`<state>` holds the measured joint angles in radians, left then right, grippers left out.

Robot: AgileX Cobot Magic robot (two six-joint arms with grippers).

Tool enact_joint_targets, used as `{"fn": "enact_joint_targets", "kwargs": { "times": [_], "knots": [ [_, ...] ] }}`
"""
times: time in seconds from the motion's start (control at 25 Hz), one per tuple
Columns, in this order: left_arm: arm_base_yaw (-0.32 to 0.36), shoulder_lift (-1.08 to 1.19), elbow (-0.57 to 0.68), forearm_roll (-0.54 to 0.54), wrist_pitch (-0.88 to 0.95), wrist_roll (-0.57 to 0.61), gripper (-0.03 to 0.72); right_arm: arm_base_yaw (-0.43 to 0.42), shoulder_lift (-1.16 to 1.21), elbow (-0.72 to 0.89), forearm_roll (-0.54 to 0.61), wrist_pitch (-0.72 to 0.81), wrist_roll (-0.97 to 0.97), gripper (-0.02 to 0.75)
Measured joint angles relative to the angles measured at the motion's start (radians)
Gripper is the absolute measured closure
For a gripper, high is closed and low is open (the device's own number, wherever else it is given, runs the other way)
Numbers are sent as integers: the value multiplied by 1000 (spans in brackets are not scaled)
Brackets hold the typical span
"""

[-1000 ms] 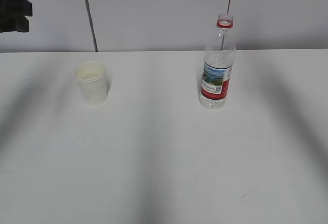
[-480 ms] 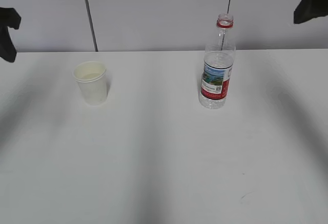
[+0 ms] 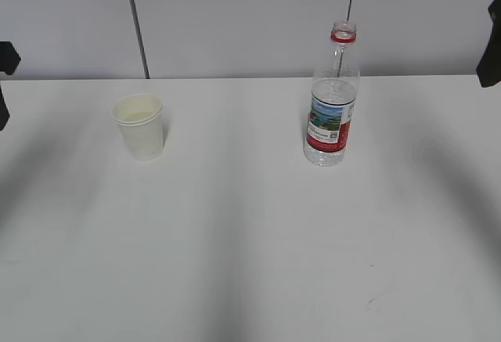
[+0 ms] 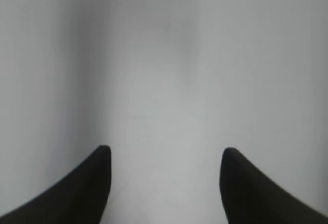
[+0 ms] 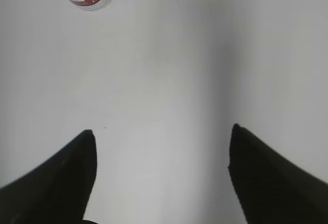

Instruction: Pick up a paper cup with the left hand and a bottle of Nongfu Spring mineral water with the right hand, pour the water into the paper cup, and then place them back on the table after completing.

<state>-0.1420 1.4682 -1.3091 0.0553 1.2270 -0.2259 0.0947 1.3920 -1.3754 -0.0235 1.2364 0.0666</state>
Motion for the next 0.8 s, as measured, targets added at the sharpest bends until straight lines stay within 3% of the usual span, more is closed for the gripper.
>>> {"fn": "enact_joint_targets", "kwargs": {
  "times": [0.6, 0.8],
  "knots": [
    [0, 0, 0, -16, 7, 47, 272, 0, -4, 2, -37, 5, -29, 146],
    [0, -24, 7, -27, 6, 64, 272, 0, -71, 71, -37, 5, -29, 149]
  ]
}}
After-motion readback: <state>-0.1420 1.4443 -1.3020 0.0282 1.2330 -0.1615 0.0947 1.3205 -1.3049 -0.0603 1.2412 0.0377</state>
